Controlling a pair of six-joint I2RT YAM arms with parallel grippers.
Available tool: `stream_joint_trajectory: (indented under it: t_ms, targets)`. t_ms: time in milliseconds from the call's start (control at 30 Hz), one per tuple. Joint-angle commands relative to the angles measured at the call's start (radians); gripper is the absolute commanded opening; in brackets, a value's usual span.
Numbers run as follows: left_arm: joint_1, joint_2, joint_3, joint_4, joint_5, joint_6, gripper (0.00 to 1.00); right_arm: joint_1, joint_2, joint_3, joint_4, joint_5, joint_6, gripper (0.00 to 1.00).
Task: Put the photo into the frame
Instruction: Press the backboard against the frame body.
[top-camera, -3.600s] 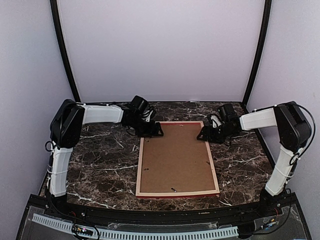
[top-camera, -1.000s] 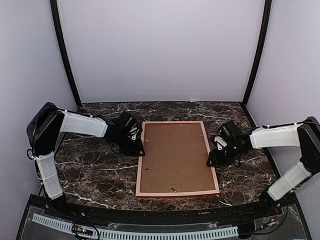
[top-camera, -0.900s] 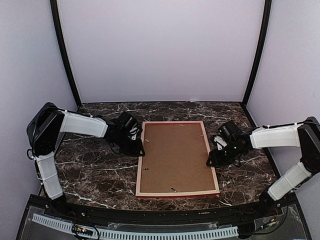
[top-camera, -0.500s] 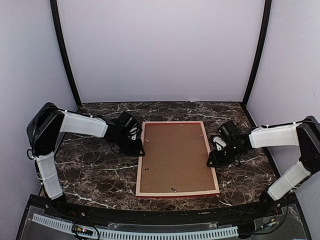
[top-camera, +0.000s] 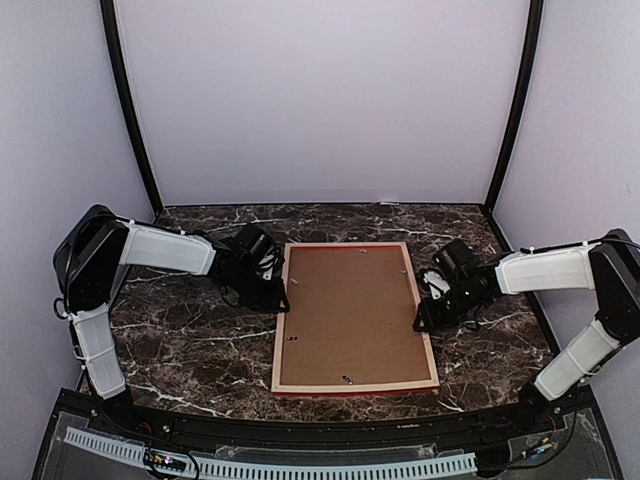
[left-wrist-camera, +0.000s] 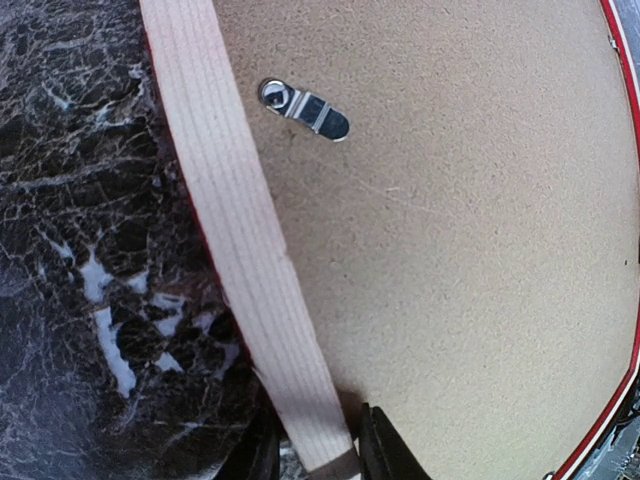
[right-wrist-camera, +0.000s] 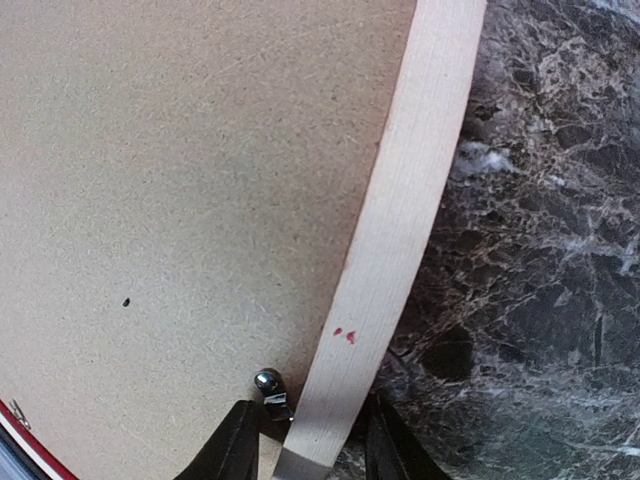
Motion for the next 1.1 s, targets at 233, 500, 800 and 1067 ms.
stream_joint_trajectory:
  t_ms: [233,500,800,1067]
  targets:
    - [-0.006,0.0,-0.016,-0.027,-0.007,0.015,0.28,0.003,0.026,0.045,0.0,0.014,-0.036,0.33]
    - [-0.005,0.003,-0.014,-0.032,-0.007,0.019,0.27,0.003,0.03,0.061,-0.043,0.008,-0.079,0.3]
    - [-0.006,0.008,-0.01,-0.032,-0.002,0.022,0.27,-0.009,0.028,0.074,-0.033,-0.01,-0.093,0.28]
    - [-0.006,0.007,-0.016,-0.032,0.001,0.02,0.27,-0.042,0.028,0.093,-0.005,-0.059,-0.098,0.33]
